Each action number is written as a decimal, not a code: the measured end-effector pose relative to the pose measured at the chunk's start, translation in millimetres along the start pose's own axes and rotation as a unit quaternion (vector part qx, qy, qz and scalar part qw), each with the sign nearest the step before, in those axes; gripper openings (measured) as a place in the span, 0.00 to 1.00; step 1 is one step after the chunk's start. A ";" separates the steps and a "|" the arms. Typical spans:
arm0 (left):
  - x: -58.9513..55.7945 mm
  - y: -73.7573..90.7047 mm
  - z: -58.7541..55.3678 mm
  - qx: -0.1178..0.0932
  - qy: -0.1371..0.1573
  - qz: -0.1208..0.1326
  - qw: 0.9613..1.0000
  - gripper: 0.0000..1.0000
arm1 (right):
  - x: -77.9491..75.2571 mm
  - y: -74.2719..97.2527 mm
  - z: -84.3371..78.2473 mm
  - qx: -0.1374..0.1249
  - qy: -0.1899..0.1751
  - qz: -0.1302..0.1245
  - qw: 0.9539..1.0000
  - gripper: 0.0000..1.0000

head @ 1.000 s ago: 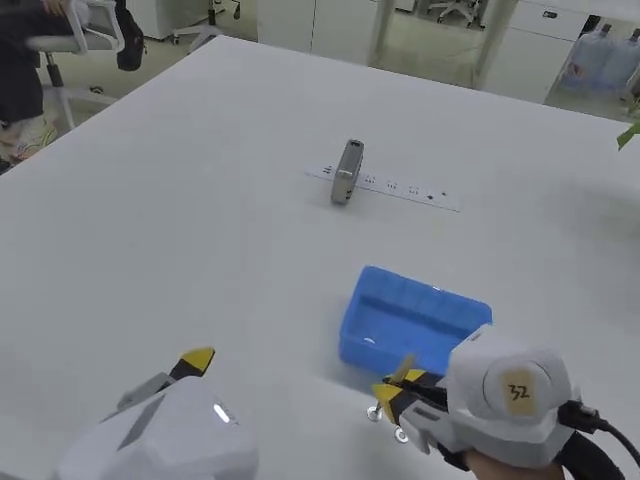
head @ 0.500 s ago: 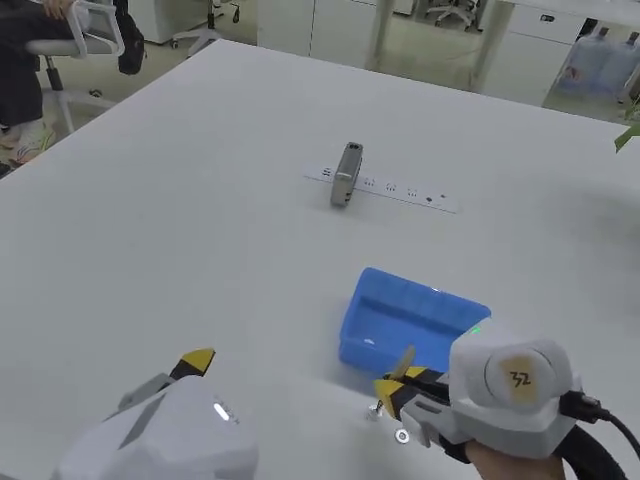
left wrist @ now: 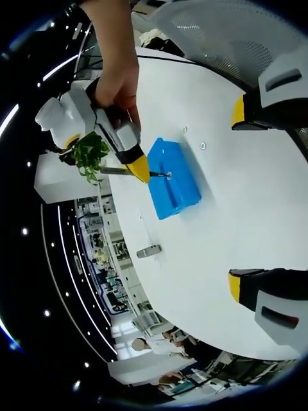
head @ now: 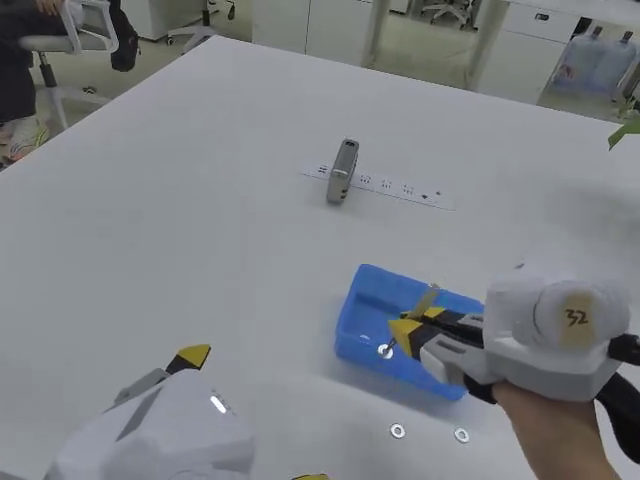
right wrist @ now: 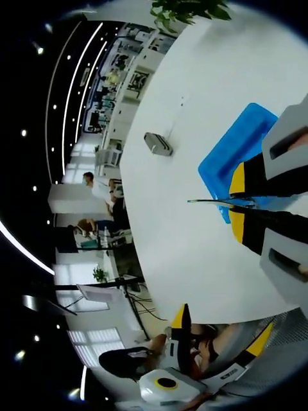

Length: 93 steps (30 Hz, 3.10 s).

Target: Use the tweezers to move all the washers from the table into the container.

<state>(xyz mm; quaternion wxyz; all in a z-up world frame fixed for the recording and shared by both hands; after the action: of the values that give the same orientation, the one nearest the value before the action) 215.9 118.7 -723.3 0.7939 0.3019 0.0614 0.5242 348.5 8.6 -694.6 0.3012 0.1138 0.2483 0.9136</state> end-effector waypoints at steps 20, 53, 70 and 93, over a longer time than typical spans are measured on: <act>-1.4 -0.8 -2.8 0.011 -0.006 -0.004 1.000 0.90 | -41.2 -26.4 -39.8 0.046 -0.024 -0.051 0.997 0.02; -2.6 -1.6 -4.6 0.018 -0.015 -0.005 1.000 0.89 | -42.4 -21.6 -44.7 0.047 -0.034 -0.061 0.996 0.04; -3.5 -1.6 -5.1 0.021 -0.017 -0.006 1.000 0.89 | -14.4 19.6 -18.3 -0.005 -0.060 -0.036 0.998 0.03; -4.3 -2.7 -8.3 0.030 -0.023 -0.007 0.999 0.89 | 13.3 16.1 -83.9 0.053 -0.062 -0.011 0.997 0.04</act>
<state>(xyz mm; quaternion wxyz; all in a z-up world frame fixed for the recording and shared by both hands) 212.7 117.7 -732.5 0.7893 0.3377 0.0609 0.5091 300.0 -26.8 -756.8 0.3198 0.1830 0.2786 0.8869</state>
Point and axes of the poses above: the centre of the closed fingertips' face, and the gripper's own axes: y roughly backward along the fingers, x roughly to its left, z roughly out of its top, the point moved 3 cm from there along y, roughly backward along the fingers, and after that the axes turned 5 degrees about -y, right-handed, at the moved point
